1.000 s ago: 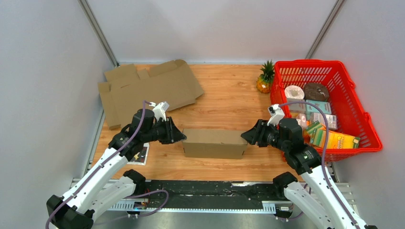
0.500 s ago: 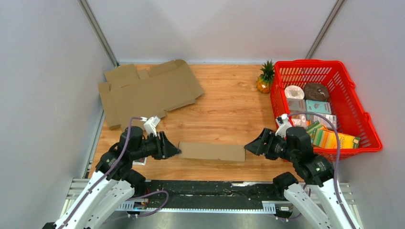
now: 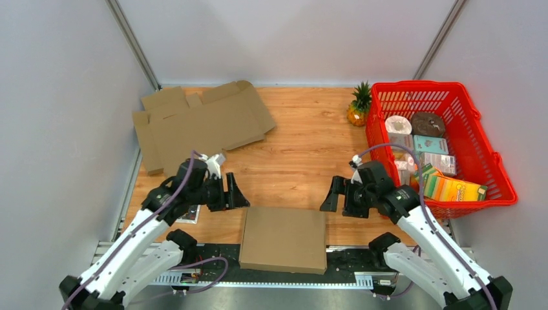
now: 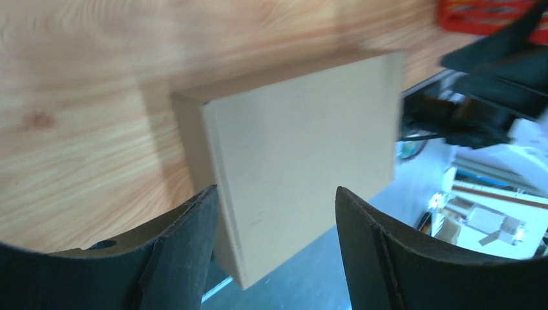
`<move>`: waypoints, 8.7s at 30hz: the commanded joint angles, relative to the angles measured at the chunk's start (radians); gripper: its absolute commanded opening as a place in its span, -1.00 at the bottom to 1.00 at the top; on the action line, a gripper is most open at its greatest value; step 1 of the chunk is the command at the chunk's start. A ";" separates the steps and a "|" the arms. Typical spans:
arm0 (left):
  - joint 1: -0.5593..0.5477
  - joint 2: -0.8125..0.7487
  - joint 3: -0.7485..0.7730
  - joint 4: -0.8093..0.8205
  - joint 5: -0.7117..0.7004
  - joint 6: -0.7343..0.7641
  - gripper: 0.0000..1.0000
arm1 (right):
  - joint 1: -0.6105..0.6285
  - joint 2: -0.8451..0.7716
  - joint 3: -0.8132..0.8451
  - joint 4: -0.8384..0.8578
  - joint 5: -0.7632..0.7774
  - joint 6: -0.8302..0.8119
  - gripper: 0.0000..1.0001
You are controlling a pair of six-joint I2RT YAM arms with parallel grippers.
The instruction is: Fold the paper box
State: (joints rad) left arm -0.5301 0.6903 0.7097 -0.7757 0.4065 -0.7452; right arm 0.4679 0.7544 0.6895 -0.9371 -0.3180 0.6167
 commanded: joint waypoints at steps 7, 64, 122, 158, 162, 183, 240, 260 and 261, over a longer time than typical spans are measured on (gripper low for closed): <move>-0.146 0.124 -0.232 0.226 -0.037 -0.086 0.47 | 0.365 0.083 -0.191 0.297 0.140 0.274 0.61; 0.078 0.325 0.240 0.092 -0.144 0.294 0.41 | 0.270 0.415 0.114 0.283 0.522 0.123 1.00; 0.082 -0.301 0.138 -0.200 -0.635 0.093 0.64 | 0.282 1.292 0.799 0.874 0.372 0.638 1.00; 0.082 -0.397 0.281 -0.225 -0.611 0.188 0.55 | 0.108 1.233 1.024 0.968 0.271 0.726 -1.00; 0.082 -0.351 0.307 -0.185 -0.529 0.196 0.60 | 0.029 1.033 0.948 0.809 0.234 0.637 -1.00; 0.082 -0.226 0.065 -0.205 -0.423 -0.107 1.00 | 0.554 0.418 0.261 0.534 0.445 0.138 0.97; 0.415 0.621 0.441 -0.034 0.041 0.716 -1.00 | 0.114 1.078 1.191 0.253 0.111 -0.856 1.00; 0.331 0.574 0.429 0.053 -0.049 0.860 -1.00 | -0.052 1.571 1.569 0.181 -0.655 -0.919 0.95; 0.326 0.571 0.428 0.055 -0.061 0.866 -1.00 | -0.048 1.573 1.559 0.196 -0.655 -0.908 0.94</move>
State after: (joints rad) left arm -0.1802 1.3060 1.1156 -0.7601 0.3611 0.0380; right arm 0.3916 2.3047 2.2150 -0.8028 -0.8612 -0.3218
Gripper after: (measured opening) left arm 0.016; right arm 0.981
